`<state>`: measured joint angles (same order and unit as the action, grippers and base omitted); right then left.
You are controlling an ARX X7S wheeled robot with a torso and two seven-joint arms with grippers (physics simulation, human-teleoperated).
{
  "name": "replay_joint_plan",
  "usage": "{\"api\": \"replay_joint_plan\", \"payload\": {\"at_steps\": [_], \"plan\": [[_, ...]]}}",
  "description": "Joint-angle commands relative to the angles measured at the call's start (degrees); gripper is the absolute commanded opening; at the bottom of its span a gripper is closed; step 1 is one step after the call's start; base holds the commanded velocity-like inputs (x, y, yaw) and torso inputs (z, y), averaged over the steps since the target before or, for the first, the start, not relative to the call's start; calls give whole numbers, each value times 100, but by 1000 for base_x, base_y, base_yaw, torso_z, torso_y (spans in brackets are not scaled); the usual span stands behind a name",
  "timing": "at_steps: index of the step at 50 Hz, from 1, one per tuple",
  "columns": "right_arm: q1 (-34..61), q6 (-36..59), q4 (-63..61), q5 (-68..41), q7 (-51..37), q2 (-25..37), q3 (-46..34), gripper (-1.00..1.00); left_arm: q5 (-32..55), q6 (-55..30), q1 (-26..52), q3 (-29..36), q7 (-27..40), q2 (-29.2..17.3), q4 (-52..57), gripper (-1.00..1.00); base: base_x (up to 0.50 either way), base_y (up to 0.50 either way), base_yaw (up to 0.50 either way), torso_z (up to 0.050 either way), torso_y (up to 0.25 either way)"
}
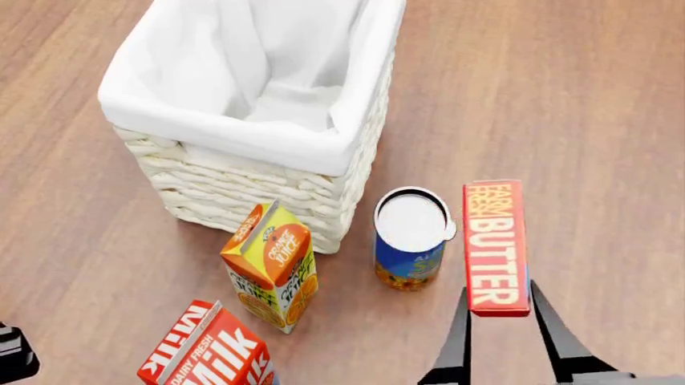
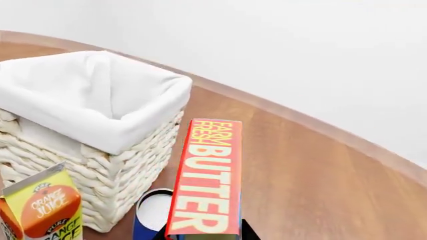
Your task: Pick up the butter and put it in the basket.
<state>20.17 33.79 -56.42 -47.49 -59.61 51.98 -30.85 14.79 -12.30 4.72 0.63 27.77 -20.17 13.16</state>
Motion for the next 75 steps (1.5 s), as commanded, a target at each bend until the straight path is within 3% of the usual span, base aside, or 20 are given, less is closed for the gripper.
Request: {"api": "replay_joint_plan", "payload": {"at_steps": [1, 12, 41, 52, 75], "plan": [[413, -47, 93, -580, 24, 473, 794, -100, 251, -293, 65, -231, -278, 156, 31, 100, 0, 0, 0, 0, 0], [1287, 634, 554, -1168, 118, 364, 676, -100, 374, -331, -82, -364, -285, 52, 191, 100, 0, 0, 0, 0, 2], [1820, 737, 1847, -2306, 625, 1155, 1431, -100, 414, -336, 7, -345, -226, 51, 128, 100, 0, 0, 0, 1, 1], [3261, 1887, 2477, -2831, 734, 920, 1073, -100, 386, -305, -28, -289, -207, 62, 145, 100, 0, 0, 0, 0, 2], [4964, 2801, 4617, -2365, 1532, -150, 306, -100, 354, -226, 35, -199, -201, 83, -15, 100, 0, 0, 0, 0, 1]]}}
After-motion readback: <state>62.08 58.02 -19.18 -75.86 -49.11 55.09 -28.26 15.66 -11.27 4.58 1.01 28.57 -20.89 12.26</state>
